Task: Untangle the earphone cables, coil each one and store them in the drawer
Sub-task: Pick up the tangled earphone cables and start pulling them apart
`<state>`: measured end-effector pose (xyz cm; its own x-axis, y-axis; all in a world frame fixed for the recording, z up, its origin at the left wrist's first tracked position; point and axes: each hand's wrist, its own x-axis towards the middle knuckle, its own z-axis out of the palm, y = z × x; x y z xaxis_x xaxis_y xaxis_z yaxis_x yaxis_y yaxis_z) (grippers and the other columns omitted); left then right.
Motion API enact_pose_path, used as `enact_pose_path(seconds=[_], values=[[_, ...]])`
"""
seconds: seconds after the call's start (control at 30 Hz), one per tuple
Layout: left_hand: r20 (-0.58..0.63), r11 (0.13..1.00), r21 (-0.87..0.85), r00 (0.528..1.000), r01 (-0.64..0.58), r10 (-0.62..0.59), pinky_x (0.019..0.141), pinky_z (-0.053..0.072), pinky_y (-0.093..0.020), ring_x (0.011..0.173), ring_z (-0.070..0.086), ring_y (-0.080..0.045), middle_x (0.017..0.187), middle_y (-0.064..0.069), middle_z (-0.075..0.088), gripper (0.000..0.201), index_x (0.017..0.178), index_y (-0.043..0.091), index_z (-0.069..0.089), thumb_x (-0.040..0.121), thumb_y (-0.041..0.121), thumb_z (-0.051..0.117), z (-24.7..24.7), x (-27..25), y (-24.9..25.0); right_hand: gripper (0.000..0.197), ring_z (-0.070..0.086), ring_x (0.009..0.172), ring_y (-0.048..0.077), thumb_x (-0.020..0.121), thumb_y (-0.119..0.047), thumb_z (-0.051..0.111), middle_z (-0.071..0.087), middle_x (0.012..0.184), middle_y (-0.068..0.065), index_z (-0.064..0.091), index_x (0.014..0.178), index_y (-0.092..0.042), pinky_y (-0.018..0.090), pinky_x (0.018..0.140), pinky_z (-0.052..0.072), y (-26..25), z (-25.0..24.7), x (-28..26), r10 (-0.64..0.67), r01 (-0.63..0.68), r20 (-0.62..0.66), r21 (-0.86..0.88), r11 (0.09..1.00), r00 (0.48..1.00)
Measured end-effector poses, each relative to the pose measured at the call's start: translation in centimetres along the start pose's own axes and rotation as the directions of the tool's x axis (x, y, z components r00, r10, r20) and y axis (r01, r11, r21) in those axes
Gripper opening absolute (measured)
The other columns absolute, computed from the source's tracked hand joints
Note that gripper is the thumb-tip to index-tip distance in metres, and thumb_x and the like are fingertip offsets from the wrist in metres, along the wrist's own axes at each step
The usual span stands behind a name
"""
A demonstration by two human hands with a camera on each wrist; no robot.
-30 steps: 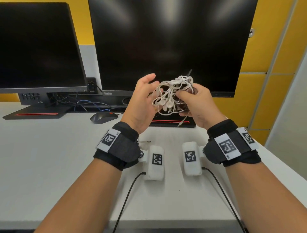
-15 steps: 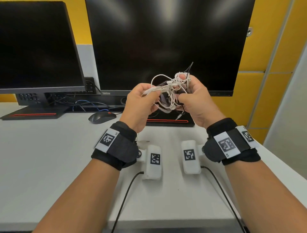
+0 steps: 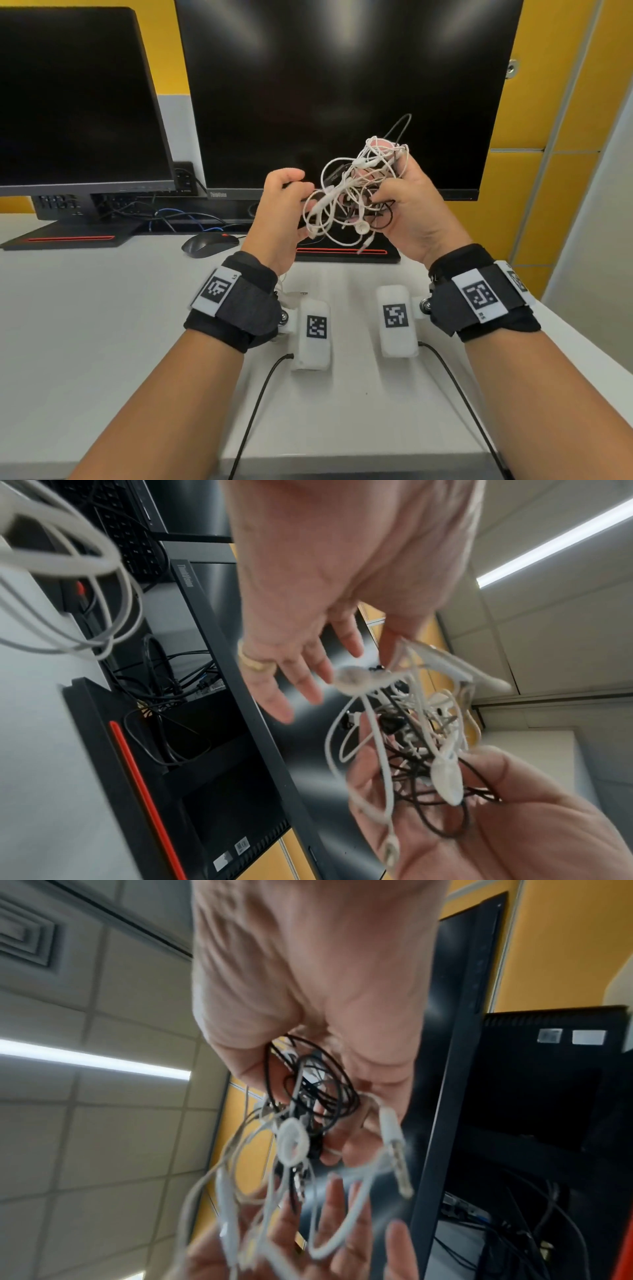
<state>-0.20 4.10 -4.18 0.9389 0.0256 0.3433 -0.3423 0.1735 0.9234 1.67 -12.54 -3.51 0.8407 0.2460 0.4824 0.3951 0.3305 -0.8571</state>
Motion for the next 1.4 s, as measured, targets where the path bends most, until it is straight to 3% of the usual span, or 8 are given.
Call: enact_pose_path(seconds=[0.07, 0.17, 0.27, 0.4, 0.67, 0.9, 1.17, 1.4], values=[[0.140, 1.000, -0.003, 0.990, 0.008, -0.007, 0.069, 0.053, -0.037, 0.086, 0.061, -0.018, 0.102, -0.010, 0.063, 0.029, 0.116, 0.026, 0.048, 0.093, 0.011, 0.055, 0.0, -0.3, -0.2, 0.059, 0.065, 0.093, 0.025, 0.076, 0.007, 0.053, 0.064, 0.102, 0.006, 0.051, 0.126, -0.025, 0.043, 0.078, 0.054, 0.2, 0.2, -0.2, -0.016, 0.019, 0.039, -0.085, 0.996, 0.999], [0.280, 1.000, -0.001, 0.960, -0.014, 0.014, 0.073, 0.059, -0.041, 0.088, 0.066, -0.022, 0.110, -0.011, 0.065, 0.033, 0.121, 0.017, 0.051, 0.091, 0.006, 0.060, 0.5, -0.8, -0.3, 0.061, 0.066, 0.102, 0.027, 0.083, 0.003, 0.068, 0.066, 0.112, 0.007, 0.047, 0.131, -0.028, 0.042, 0.082, 0.058, 0.7, 0.5, -0.5, -0.037, 0.051, 0.049, -0.322, 0.945, 0.998], [0.143, 0.997, 0.036, 0.987, -0.073, 0.067, 0.062, 0.054, -0.028, 0.070, 0.063, -0.013, 0.088, -0.003, 0.066, 0.015, 0.097, 0.013, 0.054, 0.090, 0.002, 0.060, 0.3, -0.5, -0.4, 0.058, 0.068, 0.086, 0.024, 0.080, -0.006, 0.076, 0.068, 0.103, 0.007, 0.050, 0.125, -0.031, 0.044, 0.072, 0.060, 0.9, 0.4, -0.4, -0.010, 0.016, 0.015, -0.442, 0.897, 1.000], [-0.078, 0.997, 0.031, 0.994, -0.072, 0.074, 0.057, 0.044, -0.026, 0.060, 0.052, -0.009, 0.082, -0.002, 0.060, 0.015, 0.089, 0.019, 0.054, 0.090, 0.005, 0.058, -0.3, 0.2, -0.8, 0.054, 0.053, 0.057, 0.016, 0.080, 0.001, 0.072, 0.063, 0.080, 0.008, 0.052, 0.121, -0.028, 0.026, 0.044, 0.040, 0.5, 0.0, -0.3, 0.067, -0.079, -0.042, -0.444, 0.893, 0.997], [0.109, 0.991, 0.120, 0.991, 0.065, -0.078, 0.072, 0.045, -0.036, 0.073, 0.054, -0.015, 0.077, -0.002, 0.057, 0.011, 0.082, 0.016, 0.061, 0.086, 0.023, 0.054, 0.3, -0.6, -0.3, 0.045, 0.069, 0.090, 0.034, 0.082, -0.001, 0.071, 0.069, 0.104, 0.018, 0.058, 0.118, -0.024, 0.047, 0.075, 0.057, 0.2, 0.1, -0.5, 0.068, -0.070, -0.019, -0.365, 0.928, 0.997], [0.298, 0.997, 0.057, 0.953, 0.045, -0.060, 0.078, 0.052, -0.040, 0.088, 0.062, -0.021, 0.103, -0.007, 0.066, 0.036, 0.127, 0.020, 0.058, 0.093, 0.010, 0.056, 0.3, -0.5, -0.4, 0.082, 0.064, 0.110, 0.019, 0.078, -0.009, 0.079, 0.062, 0.124, 0.006, 0.036, 0.145, -0.028, 0.040, 0.087, 0.057, 0.5, -0.1, -0.5, 0.176, -0.126, 0.069, -0.458, 0.880, 0.982], [-0.041, 0.996, 0.088, 0.999, -0.025, 0.029, 0.061, 0.053, -0.029, 0.064, 0.061, -0.010, 0.086, -0.001, 0.066, 0.035, 0.123, 0.021, 0.050, 0.093, 0.003, 0.054, 0.2, 0.2, -1.0, 0.020, 0.062, 0.065, 0.022, 0.087, 0.001, 0.064, 0.066, 0.083, 0.011, 0.062, 0.098, -0.016, 0.029, 0.049, 0.047, -0.2, -0.4, -0.4, 0.140, -0.159, -0.077, -0.406, 0.900, 0.987], [-0.111, 1.000, 0.012, 0.994, -0.013, 0.014, 0.057, 0.054, -0.025, 0.067, 0.064, -0.012, 0.094, -0.003, 0.065, 0.019, 0.104, 0.020, 0.049, 0.097, 0.003, 0.046, -0.1, 0.2, -0.6, 0.031, 0.065, 0.073, 0.019, 0.088, 0.010, 0.045, 0.063, 0.089, 0.006, 0.059, 0.094, -0.016, 0.027, 0.049, 0.049, -0.3, -0.8, -0.1, 0.133, -0.214, -0.220, -0.403, 0.890, 0.966]])
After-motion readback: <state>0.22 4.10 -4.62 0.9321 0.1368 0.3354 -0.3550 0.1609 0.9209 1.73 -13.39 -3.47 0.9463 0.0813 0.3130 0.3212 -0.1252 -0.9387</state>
